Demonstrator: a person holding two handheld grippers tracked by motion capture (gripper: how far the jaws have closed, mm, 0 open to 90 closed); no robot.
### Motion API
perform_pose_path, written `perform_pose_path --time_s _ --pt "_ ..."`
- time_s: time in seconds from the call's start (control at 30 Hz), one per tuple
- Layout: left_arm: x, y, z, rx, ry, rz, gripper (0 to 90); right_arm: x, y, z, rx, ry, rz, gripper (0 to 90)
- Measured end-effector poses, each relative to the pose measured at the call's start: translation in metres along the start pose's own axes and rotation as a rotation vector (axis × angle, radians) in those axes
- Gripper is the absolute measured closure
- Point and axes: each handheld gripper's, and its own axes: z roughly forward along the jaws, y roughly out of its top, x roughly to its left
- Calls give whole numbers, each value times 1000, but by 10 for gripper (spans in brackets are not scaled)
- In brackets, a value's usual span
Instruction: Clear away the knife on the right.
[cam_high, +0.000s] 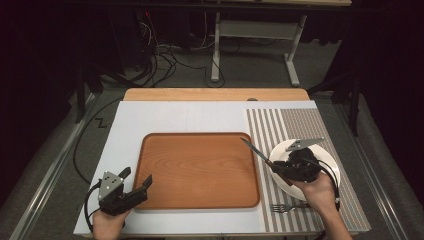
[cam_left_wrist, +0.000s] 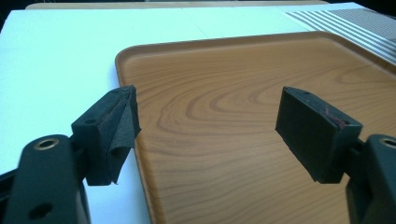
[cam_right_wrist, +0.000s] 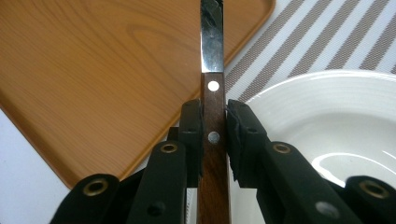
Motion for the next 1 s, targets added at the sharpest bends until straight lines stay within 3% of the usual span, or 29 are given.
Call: perform_pose_path --time_s 0.67,1.0 --pt "0 0 0 1 -6 2 225 21 16 21 28 23 -43 777" --pt "0 0 0 2 -11 2 224 34 26 40 51 34 -68 777"
